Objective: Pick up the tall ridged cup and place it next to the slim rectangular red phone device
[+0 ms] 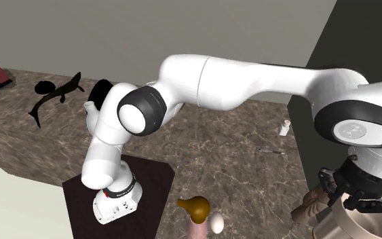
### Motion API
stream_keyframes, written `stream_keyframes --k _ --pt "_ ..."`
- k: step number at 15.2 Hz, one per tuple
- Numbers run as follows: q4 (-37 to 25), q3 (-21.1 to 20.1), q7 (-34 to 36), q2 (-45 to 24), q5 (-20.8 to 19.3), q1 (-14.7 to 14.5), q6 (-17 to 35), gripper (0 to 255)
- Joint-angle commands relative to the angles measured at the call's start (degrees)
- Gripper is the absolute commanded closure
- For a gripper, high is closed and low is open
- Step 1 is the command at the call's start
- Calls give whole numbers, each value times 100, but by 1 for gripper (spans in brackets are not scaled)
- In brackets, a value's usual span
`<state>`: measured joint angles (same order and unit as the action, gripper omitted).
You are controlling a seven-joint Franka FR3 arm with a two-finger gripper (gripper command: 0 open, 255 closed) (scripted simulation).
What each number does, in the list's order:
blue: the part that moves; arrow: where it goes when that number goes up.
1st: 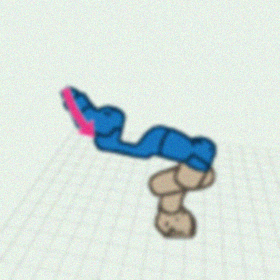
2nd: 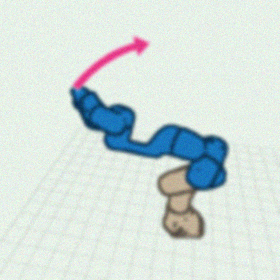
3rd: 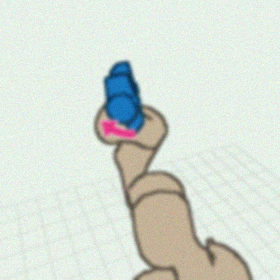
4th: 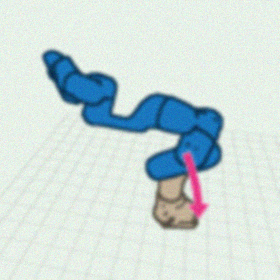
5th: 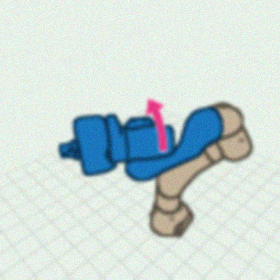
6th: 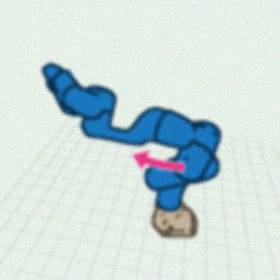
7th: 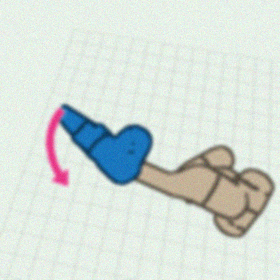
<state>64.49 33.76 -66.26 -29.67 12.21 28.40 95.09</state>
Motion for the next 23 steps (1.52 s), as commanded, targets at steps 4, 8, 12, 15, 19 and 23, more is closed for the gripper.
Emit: stream_keyframes --k 4,8,12,15,19,23 --pt "582 13 1 122 -53 -138 463 255" --pt "959 10 0 161 -67 -211 795 255" --pt "1288 1 -5 170 -64 -264 1109 255" --pt "1509 -10 -12 159 -52 -292 1334 255" --pt "1772 -30 -25 124 -25 -319 1623 255" --pt "2003 -56 -43 67 14 -332 1901 255"
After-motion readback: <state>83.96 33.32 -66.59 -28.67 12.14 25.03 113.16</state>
